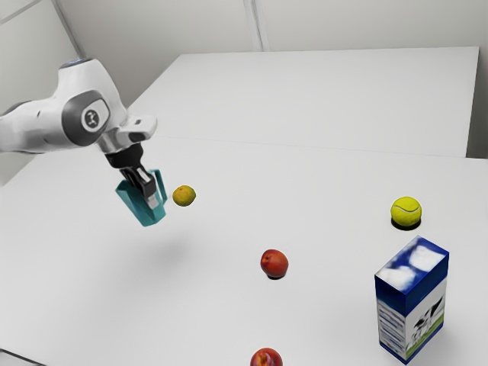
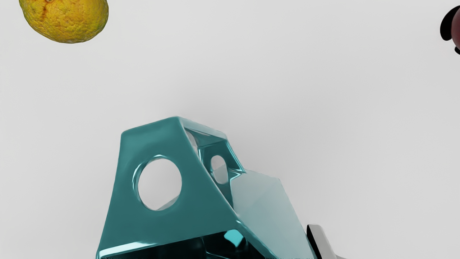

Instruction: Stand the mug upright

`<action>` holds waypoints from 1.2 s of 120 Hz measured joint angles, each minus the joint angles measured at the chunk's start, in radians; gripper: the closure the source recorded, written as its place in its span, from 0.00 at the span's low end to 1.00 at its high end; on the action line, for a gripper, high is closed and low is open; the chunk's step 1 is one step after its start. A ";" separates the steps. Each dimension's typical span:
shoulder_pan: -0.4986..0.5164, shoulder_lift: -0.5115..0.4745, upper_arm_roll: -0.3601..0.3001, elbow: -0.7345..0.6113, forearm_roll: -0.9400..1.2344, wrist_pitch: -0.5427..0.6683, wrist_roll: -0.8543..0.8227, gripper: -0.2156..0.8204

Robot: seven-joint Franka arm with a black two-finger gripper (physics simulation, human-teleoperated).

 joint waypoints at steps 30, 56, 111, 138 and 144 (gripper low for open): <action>0.009 -0.005 -0.026 -0.116 0.075 0.182 -0.143 0.96; 0.013 0.014 -0.027 -0.180 0.101 0.322 -0.238 0.96; 0.017 0.096 -0.032 -0.203 0.177 0.447 -0.404 0.96; 0.019 0.131 -0.036 -0.202 0.197 0.466 -0.464 0.96; 0.021 0.138 -0.038 -0.202 0.198 0.469 -0.475 0.96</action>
